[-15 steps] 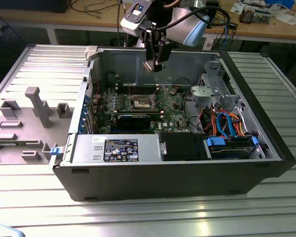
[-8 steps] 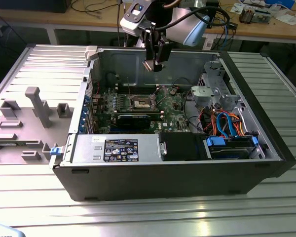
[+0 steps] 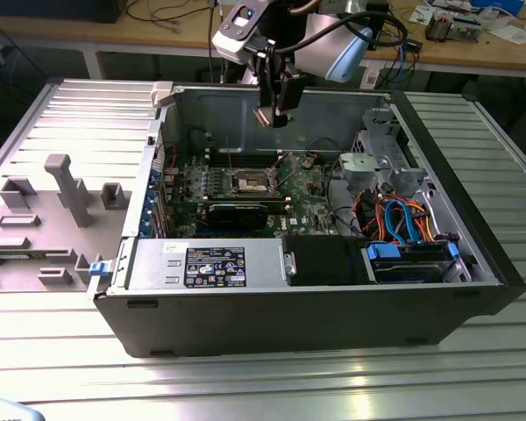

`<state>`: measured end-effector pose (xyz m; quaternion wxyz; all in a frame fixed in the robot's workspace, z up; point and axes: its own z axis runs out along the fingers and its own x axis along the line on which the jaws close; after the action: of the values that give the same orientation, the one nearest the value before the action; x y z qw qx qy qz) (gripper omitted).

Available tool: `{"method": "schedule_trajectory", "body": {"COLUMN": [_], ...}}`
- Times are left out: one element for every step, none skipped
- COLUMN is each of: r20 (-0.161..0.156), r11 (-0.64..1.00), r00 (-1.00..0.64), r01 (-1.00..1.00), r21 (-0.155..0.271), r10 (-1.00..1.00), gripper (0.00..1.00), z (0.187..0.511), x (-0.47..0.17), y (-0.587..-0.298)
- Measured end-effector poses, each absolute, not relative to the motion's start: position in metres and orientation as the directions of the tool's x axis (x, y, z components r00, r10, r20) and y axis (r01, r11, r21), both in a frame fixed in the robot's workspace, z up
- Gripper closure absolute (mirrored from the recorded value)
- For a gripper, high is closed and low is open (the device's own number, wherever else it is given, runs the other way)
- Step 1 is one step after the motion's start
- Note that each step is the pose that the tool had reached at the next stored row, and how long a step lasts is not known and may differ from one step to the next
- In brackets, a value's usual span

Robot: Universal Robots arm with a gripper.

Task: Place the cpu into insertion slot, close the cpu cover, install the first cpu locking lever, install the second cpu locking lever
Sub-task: 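Place the cpu into insertion slot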

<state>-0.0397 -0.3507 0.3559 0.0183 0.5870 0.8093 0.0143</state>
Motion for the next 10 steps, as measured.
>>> {"method": "schedule_trajectory", "body": {"r20": [-0.013, -0.013, -0.013, -0.013, -0.013, -0.013, -0.013, -0.013, -0.013, -0.013], "r11": [0.307, 0.305, 0.304, 0.302, 0.300, 0.298, 0.296, 0.295, 0.293, 0.292], "r00": [-0.307, -0.305, -0.303, -0.302, -0.300, -0.298, -0.296, -0.295, -0.293, -0.292], "r01": [0.951, 0.951, 0.952, 0.952, 0.953, 0.954, 0.954, 0.954, 0.955, 0.955], "r21": [0.045, 0.045, 0.045, 0.045, 0.045, 0.045, 0.045, 0.045, 0.045, 0.045], "r10": [0.952, 0.952, 0.953, 0.953, 0.954, 0.955, 0.955, 0.956, 0.956, 0.956], "gripper": [0.45, 0.45, 0.45, 0.45, 0.45, 0.45, 0.45, 0.45, 0.45, 0.45], "z": [0.3559, 0.3559, 0.3559, 0.3559, 0.3559, 0.3559, 0.3559, 0.3559, 0.3559, 0.3559], "x": [-0.0397, -0.0397, -0.0397, -0.0397, -0.0397, -0.0397, -0.0397, -0.0397, -0.0397, -0.0397], "y": [-0.3507, -0.3507, -0.3507, -0.3507, -0.3507, -0.3507, -0.3507, -0.3507, -0.3507, -0.3507]}}
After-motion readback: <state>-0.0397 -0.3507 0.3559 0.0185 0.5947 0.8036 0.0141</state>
